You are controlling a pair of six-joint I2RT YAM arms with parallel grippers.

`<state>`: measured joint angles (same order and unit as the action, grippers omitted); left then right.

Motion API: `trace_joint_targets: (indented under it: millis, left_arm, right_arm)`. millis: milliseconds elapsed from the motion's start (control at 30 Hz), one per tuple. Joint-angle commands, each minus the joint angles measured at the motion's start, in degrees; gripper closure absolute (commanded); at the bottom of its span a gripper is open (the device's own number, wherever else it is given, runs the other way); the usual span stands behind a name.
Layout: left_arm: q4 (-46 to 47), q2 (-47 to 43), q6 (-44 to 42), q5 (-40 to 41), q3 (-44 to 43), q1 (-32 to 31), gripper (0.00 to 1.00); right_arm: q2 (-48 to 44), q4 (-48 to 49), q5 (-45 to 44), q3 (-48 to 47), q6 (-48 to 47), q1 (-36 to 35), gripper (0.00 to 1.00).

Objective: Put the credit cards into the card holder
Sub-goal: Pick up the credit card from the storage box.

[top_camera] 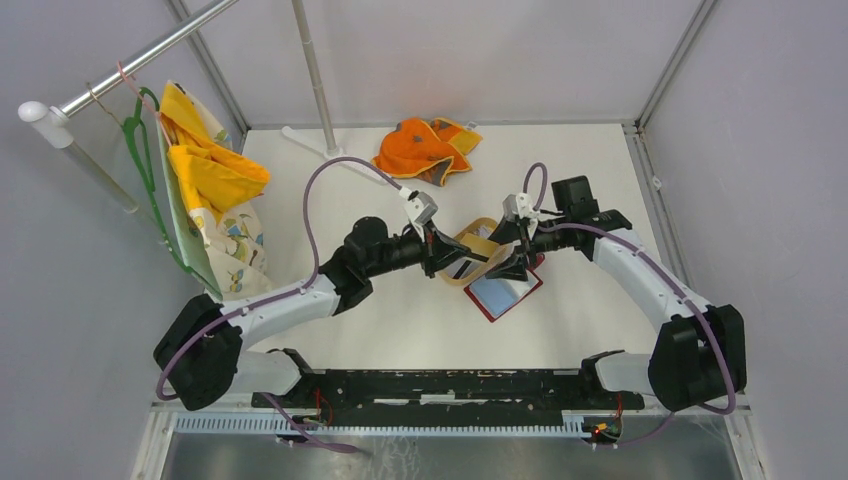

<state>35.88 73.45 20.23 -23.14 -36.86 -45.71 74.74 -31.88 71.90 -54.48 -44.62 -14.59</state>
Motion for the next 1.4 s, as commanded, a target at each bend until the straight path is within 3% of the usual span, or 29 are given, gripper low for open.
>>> trace_joint_targets:
  millis: [0,267,533,600,767,833,1133,1367]
  left_arm:
    - [-15.5,-0.1,-11.2,-6.9,-6.3,0.1,0.98]
    - [-21.9,1.7,-15.4,-9.7,-10.6,0.1,0.98]
    - [-25.0,3.9,-16.4,-12.0,-13.1,0.1,0.98]
    - [-25.1,3.9,-16.4,-12.1,-13.1,0.1,0.98]
    - [-24.6,3.8,-15.9,-11.4,-12.9,0.1,0.97]
    - [-24.1,3.7,-15.0,-10.3,-12.8,0.1,0.96]
    - [-18.0,-4.0,-4.5,4.2,-5.8,0.1,0.53]
    - [-18.6,-17.2,3.5,15.6,2.3,0.1,0.28]
  right_arm:
    - [-0.2,-7.2,-1.3,0.0,-11.7,-2.4,0.30]
    - [0.6,-6.9,-1.2,-1.6,-8.0,-2.7,0.39]
    - [0.2,-2.2,0.0,-0.6,-1.5,-2.8,0.56]
    - [0.3,-1.5,0.1,-0.4,-0.6,-2.8,0.64]
    - [0.2,-1.3,0.3,-0.3,0.3,-2.9,0.97]
    - [-0.4,-1.3,-0.4,0.0,0.3,-2.9,1.00]
    - [-3.8,2.6,-5.3,3.9,3.4,-1.9,1.00]
    - [-4.1,2.0,-6.9,4.3,3.9,0.7,1.00]
